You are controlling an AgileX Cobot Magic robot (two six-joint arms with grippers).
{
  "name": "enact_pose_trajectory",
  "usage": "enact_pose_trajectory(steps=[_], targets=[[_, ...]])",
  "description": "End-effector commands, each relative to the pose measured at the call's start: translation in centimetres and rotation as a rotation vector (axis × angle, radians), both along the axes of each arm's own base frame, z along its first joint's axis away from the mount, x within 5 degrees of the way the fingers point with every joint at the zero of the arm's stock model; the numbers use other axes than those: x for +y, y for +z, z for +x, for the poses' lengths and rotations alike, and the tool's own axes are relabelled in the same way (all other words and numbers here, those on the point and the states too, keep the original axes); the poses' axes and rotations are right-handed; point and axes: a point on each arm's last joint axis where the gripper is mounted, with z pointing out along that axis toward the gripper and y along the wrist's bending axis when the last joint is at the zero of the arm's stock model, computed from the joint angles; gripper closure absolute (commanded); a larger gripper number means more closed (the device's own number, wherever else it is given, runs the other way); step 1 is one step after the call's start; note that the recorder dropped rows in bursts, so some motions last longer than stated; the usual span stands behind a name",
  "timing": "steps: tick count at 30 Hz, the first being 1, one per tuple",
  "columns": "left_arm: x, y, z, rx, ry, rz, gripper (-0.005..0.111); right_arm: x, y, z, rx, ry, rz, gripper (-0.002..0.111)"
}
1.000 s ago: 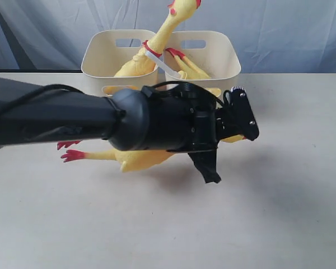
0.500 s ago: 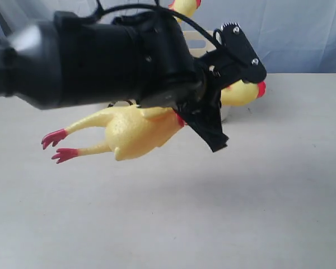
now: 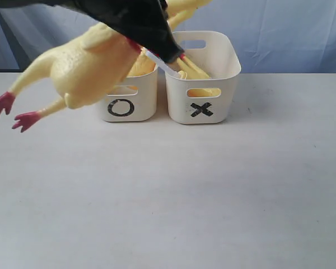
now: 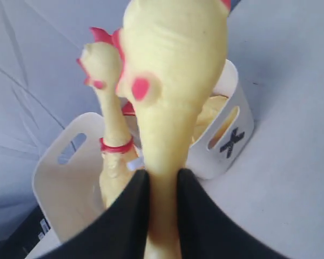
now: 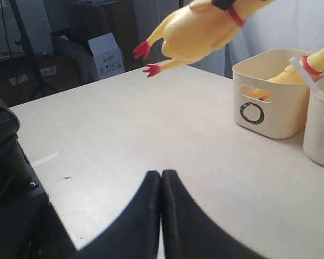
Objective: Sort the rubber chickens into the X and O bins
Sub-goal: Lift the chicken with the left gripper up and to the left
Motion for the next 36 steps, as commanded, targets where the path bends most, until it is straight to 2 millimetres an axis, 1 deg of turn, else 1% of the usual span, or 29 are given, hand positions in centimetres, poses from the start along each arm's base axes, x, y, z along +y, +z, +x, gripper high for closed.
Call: enact_pose_trajectory(steps=[1,2,3,4,5,7,10,14,17,22,28,31,36], targets=[[3.6,3.3,-0.7,-0.066,0.054,-0.076,0.107,0.0,-0.1,-0.1,-0.002,0.001,0.004,0.108],[4.3,3.9,-0.8,-0.079,0.066,-0.086,0.107,0.0,-0.1,-0.1,-0.002,0.001,0.004,0.108],[5.5,4.8,-1.1,-0.105,0.089,-0.110,0.107,0.0,-0.1,-0.1,-0.002,0.001,0.004,0.108],[6.3,5.4,-1.2,-0.120,0.104,-0.123,0.107,0.0,-0.1,-0.1,-0.002,-0.001,0.005,0.108],[7.6,6.3,-1.4,-0.147,0.130,-0.161,0.107,0.0,-0.1,-0.1,-0.002,-0.001,0.005,0.108],[9.4,7.5,-1.3,-0.185,0.163,-0.234,0.107,0.0,-0.1,-0.1,-0.002,-0.001,0.005,0.108],[11.6,9.0,-0.4,-0.271,0.200,-0.373,0.107,0.0,-0.1,-0.1,-0.002,-0.001,0.005,0.108],[13.8,10.1,0.8,-0.360,0.244,-0.485,0.107,0.0,-0.1,-0.1,-0.002,-0.001,0.005,0.108],[16.2,10.8,2.4,-0.461,0.296,-0.595,0.107,0.0,-0.1,-0.1,-0.002,-0.001,0.005,0.108],[18.2,10.1,5.3,-0.508,0.355,-0.715,0.107,0.0,-0.1,-0.1,-0.001,0.001,0.004,0.108],[19.0,8.5,8.9,-0.568,0.373,-0.823,0.107,0.0,-0.1,-0.1,0.000,0.002,0.003,0.108],[19.0,7.5,10.1,-0.557,0.386,-0.860,0.107,0.0,-0.1,-0.1,0.000,0.002,0.003,0.108],[18.9,6.4,11.2,-0.529,0.404,-0.883,0.107,0.0,-0.1,-0.1,0.000,0.002,0.003,0.108]])
